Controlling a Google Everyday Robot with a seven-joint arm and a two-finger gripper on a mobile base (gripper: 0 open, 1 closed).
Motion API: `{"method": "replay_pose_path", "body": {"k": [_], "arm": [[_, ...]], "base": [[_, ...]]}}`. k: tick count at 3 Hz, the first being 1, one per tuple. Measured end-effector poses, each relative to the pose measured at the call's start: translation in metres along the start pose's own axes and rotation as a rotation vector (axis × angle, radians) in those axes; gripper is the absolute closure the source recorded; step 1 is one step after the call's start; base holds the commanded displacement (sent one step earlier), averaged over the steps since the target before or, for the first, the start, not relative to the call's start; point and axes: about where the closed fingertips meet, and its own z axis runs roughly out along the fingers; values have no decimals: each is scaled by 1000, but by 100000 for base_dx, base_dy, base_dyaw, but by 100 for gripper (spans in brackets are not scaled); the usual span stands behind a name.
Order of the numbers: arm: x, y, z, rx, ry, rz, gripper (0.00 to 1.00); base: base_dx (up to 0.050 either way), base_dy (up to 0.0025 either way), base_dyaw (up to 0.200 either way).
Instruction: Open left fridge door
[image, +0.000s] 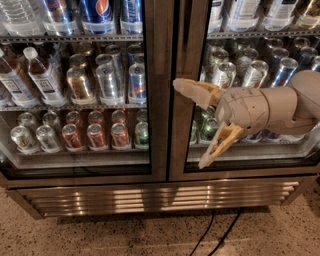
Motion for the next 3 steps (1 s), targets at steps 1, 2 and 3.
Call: {"method": "replay_pose_path", "body": {"k": [1,2,3], "arm": [[0,0,0,0,0,0,0],[0,0,12,36,168,7,0],[-5,4,24,83,425,10,0]], "base": [[0,0,0],[0,0,0],[0,0,0]]}}
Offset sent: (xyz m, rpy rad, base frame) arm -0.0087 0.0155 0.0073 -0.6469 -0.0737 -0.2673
